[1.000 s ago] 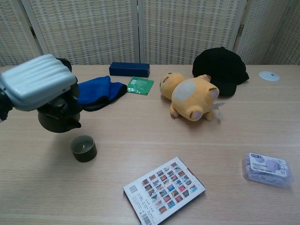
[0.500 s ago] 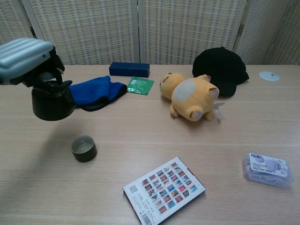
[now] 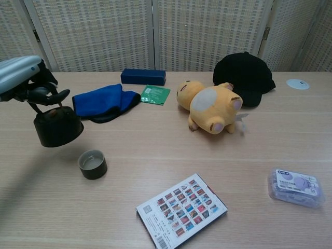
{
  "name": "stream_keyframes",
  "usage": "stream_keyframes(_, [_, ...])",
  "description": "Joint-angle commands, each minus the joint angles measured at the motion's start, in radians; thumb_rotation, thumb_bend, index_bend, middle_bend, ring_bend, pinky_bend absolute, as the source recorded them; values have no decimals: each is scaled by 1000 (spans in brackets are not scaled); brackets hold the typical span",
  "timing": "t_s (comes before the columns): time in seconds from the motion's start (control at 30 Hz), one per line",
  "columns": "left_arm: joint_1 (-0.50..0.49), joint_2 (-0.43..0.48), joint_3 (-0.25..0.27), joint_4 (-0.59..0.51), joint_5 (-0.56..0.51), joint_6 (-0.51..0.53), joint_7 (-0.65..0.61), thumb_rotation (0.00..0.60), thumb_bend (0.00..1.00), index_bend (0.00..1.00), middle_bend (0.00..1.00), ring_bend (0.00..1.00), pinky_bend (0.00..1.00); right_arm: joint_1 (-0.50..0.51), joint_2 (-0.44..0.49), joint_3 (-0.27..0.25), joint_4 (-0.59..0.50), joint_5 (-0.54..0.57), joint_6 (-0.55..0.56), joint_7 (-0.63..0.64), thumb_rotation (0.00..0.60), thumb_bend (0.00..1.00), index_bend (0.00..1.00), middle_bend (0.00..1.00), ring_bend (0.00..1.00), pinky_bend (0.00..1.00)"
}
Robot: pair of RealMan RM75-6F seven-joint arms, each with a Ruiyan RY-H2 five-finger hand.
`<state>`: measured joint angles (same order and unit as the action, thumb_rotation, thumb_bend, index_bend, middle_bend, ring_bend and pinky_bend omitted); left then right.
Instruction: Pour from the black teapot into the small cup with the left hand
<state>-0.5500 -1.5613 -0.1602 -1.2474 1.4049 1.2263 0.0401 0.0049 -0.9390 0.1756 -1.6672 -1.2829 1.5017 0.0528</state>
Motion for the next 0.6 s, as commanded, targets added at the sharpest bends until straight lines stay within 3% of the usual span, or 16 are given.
stream_keyframes(0.03, [5,-11,-7,22,-20,-14,-35,310,402,1000,1000,877,382,0,-1,0,0,0,0,-1,600,307,228,268,169,45])
stream_keyframes(0.13, [6,-16,-10,39,-29,-19,-50,252,401,1000,1000,877,382,2,-1,0,0,1,-3,-2,600,306,228,268,170,45])
stream_keyframes(0.37, [7,-31,-13,76,-41,-27,-64,217,349,1000,1000,876,382,6,-2,1,-2,2,-9,-7,600,307,228,268,169,45])
stream_keyframes(0.6, [5,-45,-5,117,-41,-34,-39,125,235,988,993,863,382,11,-5,0,1,5,-18,-9,600,306,228,268,169,45])
